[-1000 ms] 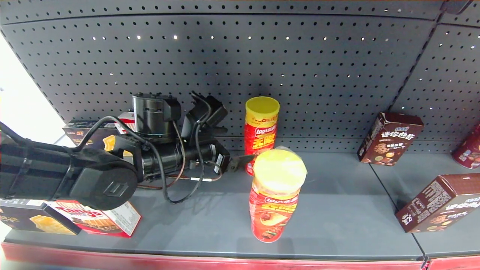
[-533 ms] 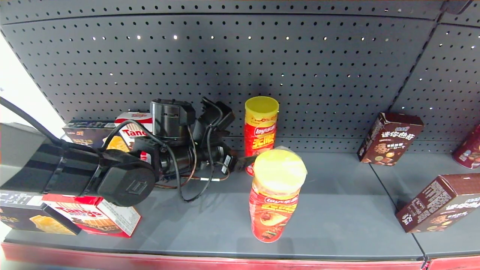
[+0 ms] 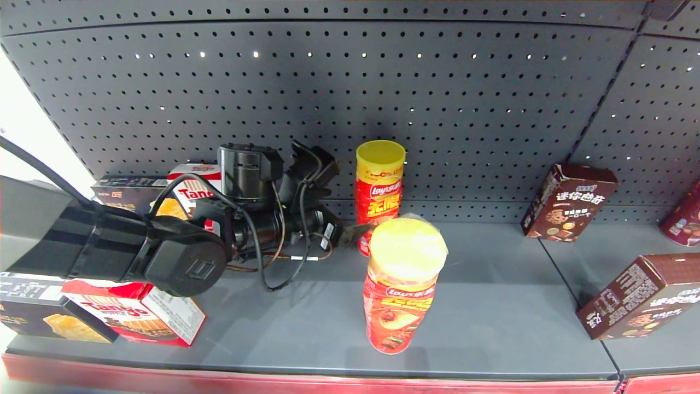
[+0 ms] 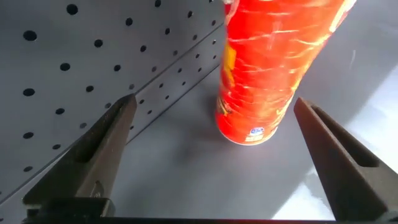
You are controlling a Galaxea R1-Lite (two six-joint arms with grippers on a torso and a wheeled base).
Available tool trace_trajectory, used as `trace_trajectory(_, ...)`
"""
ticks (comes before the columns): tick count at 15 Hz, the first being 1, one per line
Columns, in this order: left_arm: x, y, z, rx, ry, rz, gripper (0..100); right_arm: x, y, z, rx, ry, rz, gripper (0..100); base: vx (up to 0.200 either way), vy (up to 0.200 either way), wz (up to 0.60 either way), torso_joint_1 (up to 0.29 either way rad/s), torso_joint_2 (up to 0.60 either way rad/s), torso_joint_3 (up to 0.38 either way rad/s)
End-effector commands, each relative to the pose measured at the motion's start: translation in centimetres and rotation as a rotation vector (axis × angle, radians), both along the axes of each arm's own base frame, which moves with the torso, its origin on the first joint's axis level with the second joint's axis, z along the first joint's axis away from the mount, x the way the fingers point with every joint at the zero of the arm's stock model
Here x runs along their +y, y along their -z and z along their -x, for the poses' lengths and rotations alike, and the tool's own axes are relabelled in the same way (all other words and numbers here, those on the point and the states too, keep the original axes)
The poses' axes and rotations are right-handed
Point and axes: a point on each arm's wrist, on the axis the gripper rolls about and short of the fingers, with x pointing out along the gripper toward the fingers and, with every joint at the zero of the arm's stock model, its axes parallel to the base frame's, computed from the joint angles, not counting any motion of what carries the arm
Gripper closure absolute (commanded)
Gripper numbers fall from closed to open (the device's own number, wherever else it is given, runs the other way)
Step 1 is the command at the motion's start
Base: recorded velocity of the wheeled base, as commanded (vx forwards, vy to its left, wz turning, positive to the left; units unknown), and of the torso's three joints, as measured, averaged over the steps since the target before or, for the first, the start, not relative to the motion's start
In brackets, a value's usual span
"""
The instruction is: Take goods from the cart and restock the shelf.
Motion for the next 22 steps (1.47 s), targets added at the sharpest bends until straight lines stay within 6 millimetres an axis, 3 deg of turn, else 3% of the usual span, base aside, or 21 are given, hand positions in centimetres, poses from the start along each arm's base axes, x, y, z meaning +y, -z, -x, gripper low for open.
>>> trace_trajectory(1,0.24,0.1,-0.15,0.003,-0.008,-0.001,0,0.0,-0.01,-0.01,0.001,0.0,0.002,0,0.0,0.0,0.0,0.0,0.0,0.0)
trace_trajectory(22,0.87,-0.25,-0.74,-0.007,-0.061,0.003,0,0.0,-0.01,-0.01,0.001,0.0,0.0,0,0.0,0.0,0.0,0.0,0.0,0.0)
